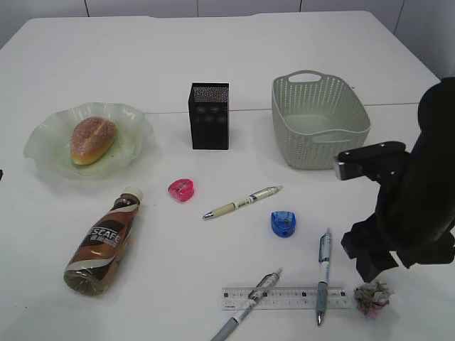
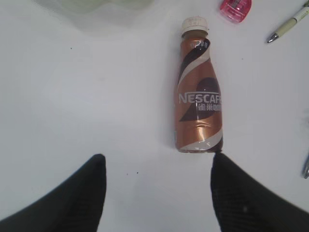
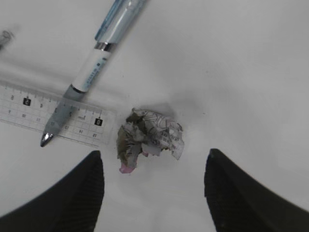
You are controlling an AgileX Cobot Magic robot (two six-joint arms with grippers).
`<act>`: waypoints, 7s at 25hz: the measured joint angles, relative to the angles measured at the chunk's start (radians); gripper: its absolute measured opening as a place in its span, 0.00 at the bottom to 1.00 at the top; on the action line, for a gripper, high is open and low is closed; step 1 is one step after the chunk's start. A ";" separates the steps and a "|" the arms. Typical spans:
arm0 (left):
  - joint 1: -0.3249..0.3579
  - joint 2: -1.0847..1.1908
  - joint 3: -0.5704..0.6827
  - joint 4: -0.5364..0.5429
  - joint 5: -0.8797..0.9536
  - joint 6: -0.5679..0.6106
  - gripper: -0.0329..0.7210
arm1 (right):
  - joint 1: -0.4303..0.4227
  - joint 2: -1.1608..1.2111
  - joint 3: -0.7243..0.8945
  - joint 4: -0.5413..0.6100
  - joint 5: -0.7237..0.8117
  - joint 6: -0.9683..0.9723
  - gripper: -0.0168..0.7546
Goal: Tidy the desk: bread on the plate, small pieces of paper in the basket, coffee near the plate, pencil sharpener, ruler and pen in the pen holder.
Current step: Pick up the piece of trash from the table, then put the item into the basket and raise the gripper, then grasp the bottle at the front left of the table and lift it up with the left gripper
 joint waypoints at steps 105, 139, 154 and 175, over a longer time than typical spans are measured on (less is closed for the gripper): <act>0.000 0.000 0.000 -0.033 0.007 0.000 0.70 | -0.068 0.312 -0.844 -0.139 0.290 0.117 0.77; -0.301 0.481 -0.175 0.059 -0.208 -0.100 0.77 | -0.068 -0.239 -0.056 -0.039 0.217 0.049 0.77; -0.301 0.633 -0.189 0.086 -0.232 -0.132 0.78 | -0.068 -0.238 -0.056 -0.039 0.192 0.049 0.77; -0.305 0.713 -0.198 0.090 -0.234 -0.152 0.60 | -0.068 -0.238 -0.056 -0.039 0.189 0.042 0.77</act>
